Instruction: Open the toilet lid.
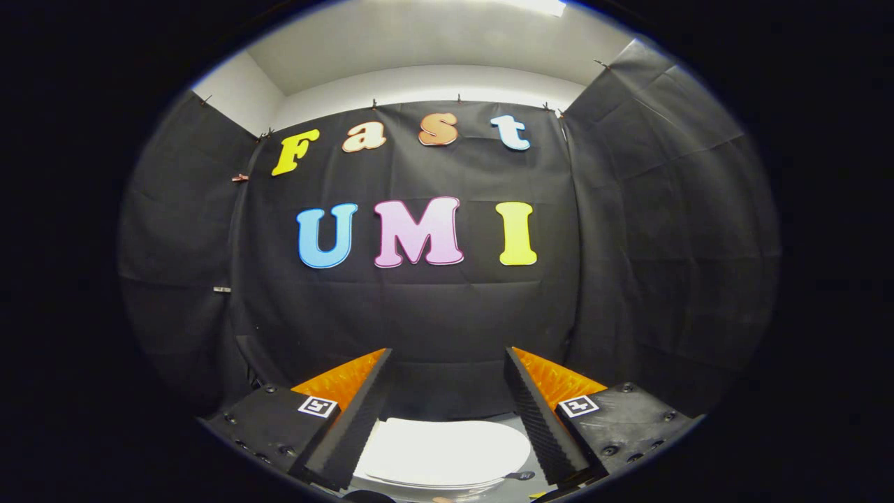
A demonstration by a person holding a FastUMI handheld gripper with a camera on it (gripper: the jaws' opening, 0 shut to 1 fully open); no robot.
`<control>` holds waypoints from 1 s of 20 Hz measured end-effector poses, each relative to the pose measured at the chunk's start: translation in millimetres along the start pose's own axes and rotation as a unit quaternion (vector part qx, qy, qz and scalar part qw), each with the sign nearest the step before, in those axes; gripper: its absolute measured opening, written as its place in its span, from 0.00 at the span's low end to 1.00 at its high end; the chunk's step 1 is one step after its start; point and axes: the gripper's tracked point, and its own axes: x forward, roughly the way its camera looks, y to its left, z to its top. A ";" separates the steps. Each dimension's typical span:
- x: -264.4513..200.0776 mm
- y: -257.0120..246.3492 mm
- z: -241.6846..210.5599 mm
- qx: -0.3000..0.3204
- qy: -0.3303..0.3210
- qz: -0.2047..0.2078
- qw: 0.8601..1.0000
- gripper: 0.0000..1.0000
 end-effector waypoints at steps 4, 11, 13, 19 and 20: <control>12.4 -34.8 -20.2 0.015 0.009 -0.027 0.999 1.00; 31.4 -98.7 -68.9 0.088 0.044 -0.068 0.993 0.99; 36.2 -120.5 -87.7 0.118 0.055 -0.081 0.988 0.99; 51.8 -184.5 -165.9 0.190 0.114 -0.126 0.967 0.99; 54.3 -191.5 -178.7 0.212 0.123 -0.124 0.962 0.99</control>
